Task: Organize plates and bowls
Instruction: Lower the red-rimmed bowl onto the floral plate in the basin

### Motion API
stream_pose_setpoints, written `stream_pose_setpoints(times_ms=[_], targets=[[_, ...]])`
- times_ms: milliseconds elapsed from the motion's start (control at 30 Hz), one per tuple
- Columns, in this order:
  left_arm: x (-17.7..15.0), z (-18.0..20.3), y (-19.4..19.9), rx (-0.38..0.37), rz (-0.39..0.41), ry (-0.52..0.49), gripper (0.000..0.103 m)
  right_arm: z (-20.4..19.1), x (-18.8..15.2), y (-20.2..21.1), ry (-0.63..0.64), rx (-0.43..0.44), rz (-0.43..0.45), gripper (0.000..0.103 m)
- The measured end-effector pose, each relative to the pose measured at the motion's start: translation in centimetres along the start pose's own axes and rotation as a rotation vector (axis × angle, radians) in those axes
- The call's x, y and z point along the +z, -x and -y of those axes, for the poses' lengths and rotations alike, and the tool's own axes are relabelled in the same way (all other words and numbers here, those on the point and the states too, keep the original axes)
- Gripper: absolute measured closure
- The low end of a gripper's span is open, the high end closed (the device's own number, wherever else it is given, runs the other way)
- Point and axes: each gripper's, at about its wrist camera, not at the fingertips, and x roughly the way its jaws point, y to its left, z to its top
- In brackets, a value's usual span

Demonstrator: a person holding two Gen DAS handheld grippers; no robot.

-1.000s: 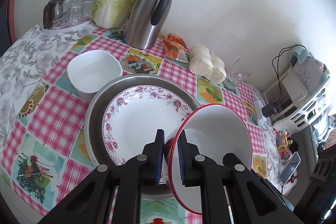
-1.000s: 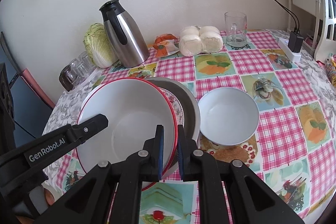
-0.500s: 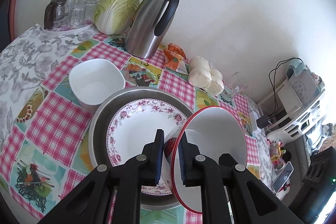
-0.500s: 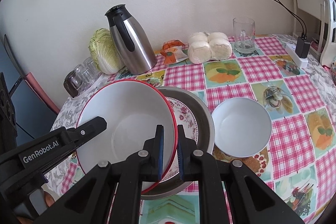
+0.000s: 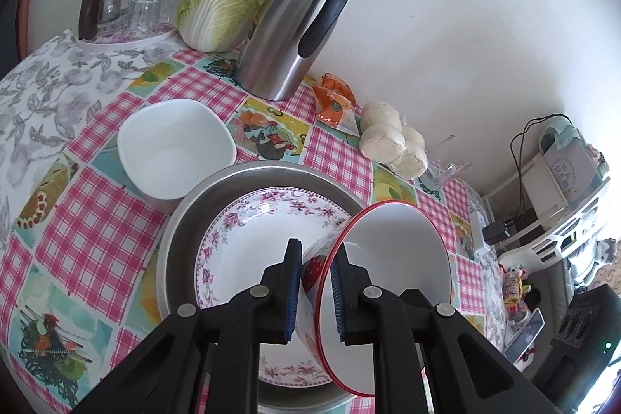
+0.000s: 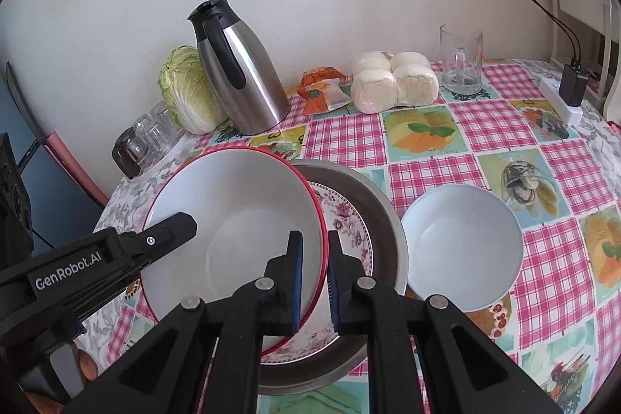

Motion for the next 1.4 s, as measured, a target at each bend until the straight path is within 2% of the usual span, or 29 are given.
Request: stream_pose_setpoints(times_ms=[633, 967, 1267, 1400], targets=[[0.6, -1.2, -1.9, 0.034, -0.009, 0.015, 0.084, 0.2, -0.3, -2.8, -0.019, 0.031, -0.036, 0.09], [0.5, -1.8, -2.8, 0.029, -0.013, 0.029, 0.082, 0.6, -0.4, -3.7, -0.035, 0.031, -0.045, 0.09], [0.1, -1.8, -4.0, 0.071, -0.031, 0.02, 0.082, 0.9, -0.7, -4.6, -0.05, 0.043, -0.046, 0.08], [0.0, -1.6, -4.0, 0.094, -0.04, 0.006, 0.082, 0.9, -0.6, -4.5, -0.043, 0.042, -0.054, 0.079]])
